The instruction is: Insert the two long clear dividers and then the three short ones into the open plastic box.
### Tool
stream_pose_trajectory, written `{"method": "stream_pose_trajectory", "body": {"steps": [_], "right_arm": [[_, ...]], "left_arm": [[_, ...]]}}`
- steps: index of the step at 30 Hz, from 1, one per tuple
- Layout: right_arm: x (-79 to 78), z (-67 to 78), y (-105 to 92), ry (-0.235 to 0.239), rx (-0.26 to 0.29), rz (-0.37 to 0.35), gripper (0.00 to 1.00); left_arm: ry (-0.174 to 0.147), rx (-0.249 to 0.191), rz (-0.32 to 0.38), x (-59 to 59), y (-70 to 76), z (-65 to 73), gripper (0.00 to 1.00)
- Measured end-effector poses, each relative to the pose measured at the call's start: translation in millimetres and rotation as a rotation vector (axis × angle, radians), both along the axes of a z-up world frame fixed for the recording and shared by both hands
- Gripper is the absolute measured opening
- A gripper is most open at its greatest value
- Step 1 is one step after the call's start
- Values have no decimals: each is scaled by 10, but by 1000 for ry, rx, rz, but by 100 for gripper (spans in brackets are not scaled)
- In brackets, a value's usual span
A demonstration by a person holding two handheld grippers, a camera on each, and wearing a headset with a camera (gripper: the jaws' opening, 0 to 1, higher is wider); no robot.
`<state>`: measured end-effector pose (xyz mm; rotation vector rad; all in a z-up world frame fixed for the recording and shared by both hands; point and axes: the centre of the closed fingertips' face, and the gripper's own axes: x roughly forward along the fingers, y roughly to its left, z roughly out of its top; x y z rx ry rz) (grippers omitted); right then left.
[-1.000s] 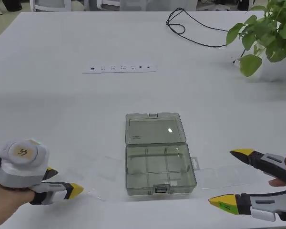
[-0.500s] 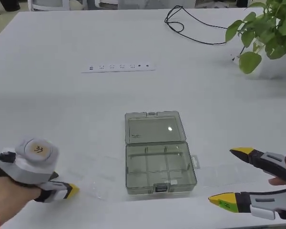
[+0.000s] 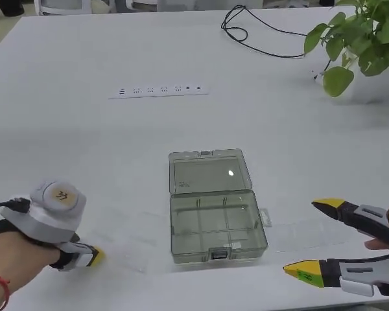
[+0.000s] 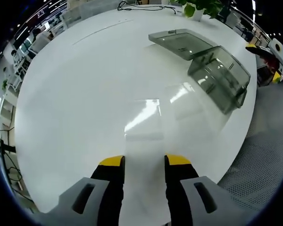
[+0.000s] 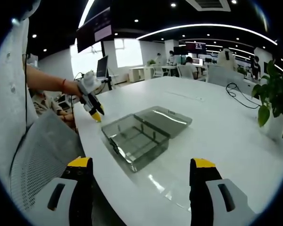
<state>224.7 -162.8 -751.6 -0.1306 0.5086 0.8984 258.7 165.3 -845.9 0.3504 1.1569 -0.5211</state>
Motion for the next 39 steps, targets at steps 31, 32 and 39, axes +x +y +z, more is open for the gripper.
{"method": "stream_pose_trajectory", "body": {"steps": [31, 32, 39], "right_arm": [[17, -3, 7, 9, 5, 1, 83], [25, -3, 6, 10, 5, 1, 83], [67, 81, 45, 11, 27, -5, 80]], "left_arm": [[66, -81, 56, -17, -43, 23, 30], [64, -93, 64, -21, -51, 29, 30], [53, -167, 100, -91, -123, 85, 30]]}}
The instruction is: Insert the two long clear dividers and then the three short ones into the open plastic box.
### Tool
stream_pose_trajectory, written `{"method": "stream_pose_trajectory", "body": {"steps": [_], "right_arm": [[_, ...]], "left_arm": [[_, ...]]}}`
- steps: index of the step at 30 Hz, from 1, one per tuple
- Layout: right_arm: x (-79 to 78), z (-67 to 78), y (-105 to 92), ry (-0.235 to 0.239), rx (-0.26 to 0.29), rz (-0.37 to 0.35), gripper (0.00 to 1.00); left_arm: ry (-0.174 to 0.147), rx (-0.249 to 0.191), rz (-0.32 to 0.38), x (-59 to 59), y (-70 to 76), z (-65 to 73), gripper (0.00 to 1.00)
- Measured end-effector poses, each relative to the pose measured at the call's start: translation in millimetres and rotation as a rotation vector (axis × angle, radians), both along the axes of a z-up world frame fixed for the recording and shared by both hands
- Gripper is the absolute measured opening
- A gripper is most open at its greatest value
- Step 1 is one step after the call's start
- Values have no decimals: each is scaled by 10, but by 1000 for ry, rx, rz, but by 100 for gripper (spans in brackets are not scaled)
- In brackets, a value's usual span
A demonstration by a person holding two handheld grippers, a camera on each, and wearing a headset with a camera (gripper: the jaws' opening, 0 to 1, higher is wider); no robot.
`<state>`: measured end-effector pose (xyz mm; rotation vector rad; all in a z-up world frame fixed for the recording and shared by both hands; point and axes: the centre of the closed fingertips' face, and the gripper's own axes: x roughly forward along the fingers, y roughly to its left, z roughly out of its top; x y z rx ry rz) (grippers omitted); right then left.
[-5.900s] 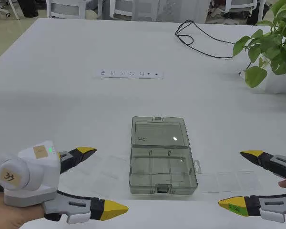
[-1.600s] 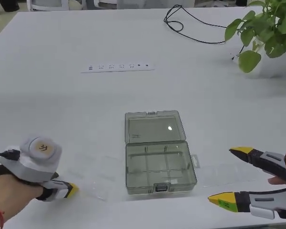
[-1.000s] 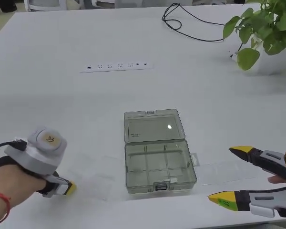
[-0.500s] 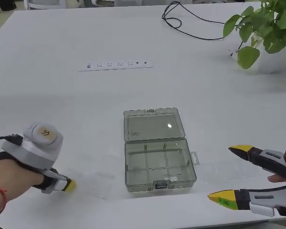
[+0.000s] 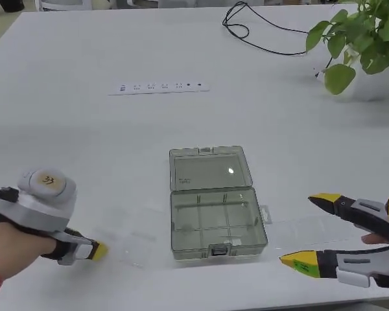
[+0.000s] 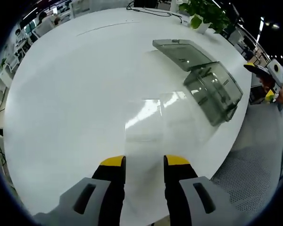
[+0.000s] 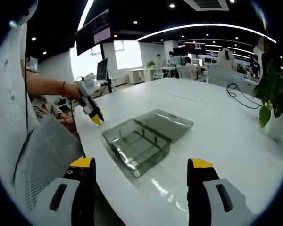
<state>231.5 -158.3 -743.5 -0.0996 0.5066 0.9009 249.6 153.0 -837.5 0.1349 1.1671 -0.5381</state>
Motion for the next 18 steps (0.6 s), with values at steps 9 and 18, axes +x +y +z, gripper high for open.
{"method": "stream_pose_trajectory", "body": {"steps": [9, 18], "right_arm": [[43, 137, 106, -10, 21, 5, 77], [112, 369, 269, -10, 92, -16, 72]], "left_arm": [[-60, -122, 66, 3, -151, 243, 30], [-128, -276, 102, 33, -459, 561, 30]]}}
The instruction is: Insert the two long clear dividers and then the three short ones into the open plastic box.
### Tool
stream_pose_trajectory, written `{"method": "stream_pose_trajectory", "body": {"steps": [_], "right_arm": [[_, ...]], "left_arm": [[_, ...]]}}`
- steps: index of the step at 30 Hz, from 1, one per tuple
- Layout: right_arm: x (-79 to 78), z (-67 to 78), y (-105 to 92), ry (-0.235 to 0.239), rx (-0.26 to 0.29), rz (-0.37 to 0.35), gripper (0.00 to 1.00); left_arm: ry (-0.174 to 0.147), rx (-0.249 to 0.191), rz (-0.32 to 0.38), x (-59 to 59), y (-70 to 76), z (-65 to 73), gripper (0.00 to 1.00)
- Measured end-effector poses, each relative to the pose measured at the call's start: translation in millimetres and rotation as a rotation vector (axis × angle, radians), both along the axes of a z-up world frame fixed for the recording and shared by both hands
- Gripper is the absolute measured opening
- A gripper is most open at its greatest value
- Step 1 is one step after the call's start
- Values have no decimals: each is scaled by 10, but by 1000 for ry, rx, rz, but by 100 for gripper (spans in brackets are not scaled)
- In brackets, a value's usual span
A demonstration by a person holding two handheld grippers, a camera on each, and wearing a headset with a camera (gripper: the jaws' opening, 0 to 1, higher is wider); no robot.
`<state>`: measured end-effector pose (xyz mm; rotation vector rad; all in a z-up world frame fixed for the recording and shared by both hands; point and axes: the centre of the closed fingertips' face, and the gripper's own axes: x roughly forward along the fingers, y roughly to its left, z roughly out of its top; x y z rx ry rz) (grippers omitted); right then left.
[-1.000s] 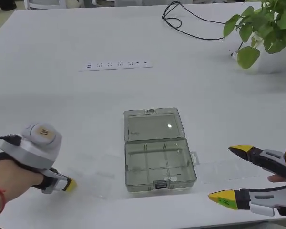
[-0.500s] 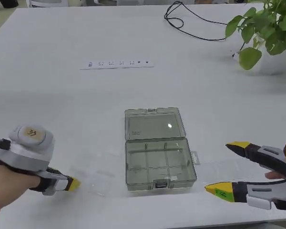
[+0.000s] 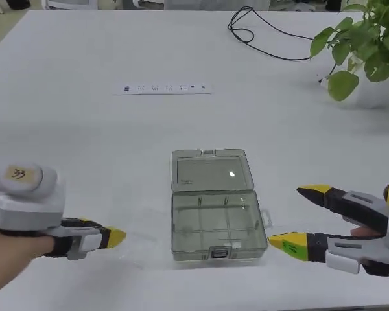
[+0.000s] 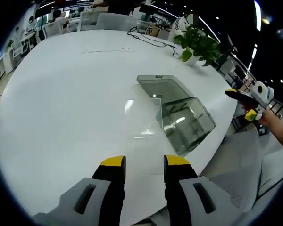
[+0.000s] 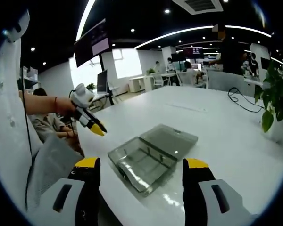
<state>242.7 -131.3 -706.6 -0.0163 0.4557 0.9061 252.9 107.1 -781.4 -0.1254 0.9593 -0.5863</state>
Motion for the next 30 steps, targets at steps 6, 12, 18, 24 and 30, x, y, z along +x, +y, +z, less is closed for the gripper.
{"method": "stream_pose_trajectory", "body": {"steps": [6, 12, 18, 24, 30], "right_arm": [[21, 111, 134, 7, 21, -2, 67], [48, 203, 237, 7, 51, -10, 62], [64, 279, 333, 42, 111, -35, 52], [82, 291, 398, 114, 143, -91, 48], [81, 270, 484, 164, 149, -112, 45]], "left_arm": [[-46, -104, 9, 6, -284, 201, 30], [-77, -170, -3, -28, -526, 332, 30], [-100, -223, -16, -64, -765, 448, 30], [-127, -285, -28, -68, -999, 578, 30], [-151, -315, -45, -91, -1203, 673, 30]]}}
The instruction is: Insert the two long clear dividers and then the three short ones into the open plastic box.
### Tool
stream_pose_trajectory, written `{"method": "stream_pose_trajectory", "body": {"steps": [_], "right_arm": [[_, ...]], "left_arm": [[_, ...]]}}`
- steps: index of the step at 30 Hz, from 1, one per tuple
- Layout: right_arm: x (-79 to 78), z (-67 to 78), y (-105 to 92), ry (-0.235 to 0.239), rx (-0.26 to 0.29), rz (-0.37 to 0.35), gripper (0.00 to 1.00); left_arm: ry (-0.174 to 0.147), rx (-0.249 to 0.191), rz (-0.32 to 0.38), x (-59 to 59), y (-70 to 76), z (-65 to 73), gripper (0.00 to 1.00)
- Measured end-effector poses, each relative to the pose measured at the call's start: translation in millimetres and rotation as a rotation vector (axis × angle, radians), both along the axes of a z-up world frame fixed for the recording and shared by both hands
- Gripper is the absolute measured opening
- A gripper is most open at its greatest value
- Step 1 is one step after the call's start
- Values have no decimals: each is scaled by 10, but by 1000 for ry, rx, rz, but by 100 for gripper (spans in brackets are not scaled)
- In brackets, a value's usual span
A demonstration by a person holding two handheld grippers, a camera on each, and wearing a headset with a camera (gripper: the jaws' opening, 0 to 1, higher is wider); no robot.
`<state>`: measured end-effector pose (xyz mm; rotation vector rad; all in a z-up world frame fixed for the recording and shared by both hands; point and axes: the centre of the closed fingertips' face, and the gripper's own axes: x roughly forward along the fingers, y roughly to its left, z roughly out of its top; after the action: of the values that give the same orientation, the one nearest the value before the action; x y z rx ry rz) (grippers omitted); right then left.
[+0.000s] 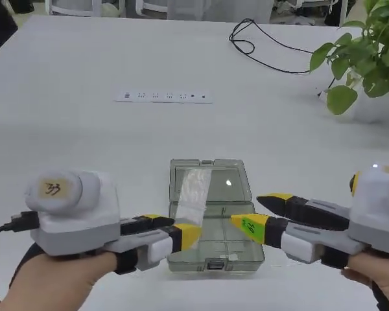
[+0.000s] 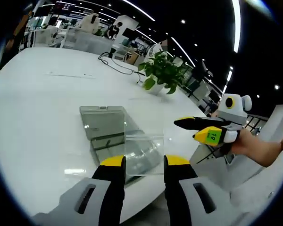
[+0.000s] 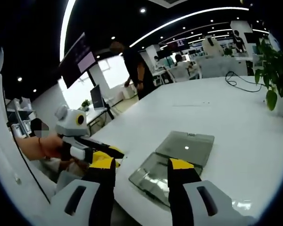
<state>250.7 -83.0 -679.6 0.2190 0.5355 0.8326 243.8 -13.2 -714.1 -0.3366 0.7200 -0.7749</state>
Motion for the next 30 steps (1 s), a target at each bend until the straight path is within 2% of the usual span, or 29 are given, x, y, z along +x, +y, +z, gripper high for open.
{"method": "stream_pose_trajectory", "body": {"steps": [4, 10, 13, 20, 30], "right_arm": [[16, 47, 39, -9, 16, -17, 40], [-16, 30, 119, 23, 22, -20, 31], [-45, 7, 165, 56, 37, -22, 27], [-37, -18, 191, 96, 59, -66, 18], [-37, -68, 221, 126, 64, -83, 12]], "left_arm": [[-13, -6, -18, -29, -99, 31, 30], [-36, 3, -45, -62, -188, 51, 30], [-49, 18, -63, -75, -220, 45, 30], [-74, 36, -78, -74, -252, 53, 30], [-101, 55, -95, -74, -272, 72, 30]]}}
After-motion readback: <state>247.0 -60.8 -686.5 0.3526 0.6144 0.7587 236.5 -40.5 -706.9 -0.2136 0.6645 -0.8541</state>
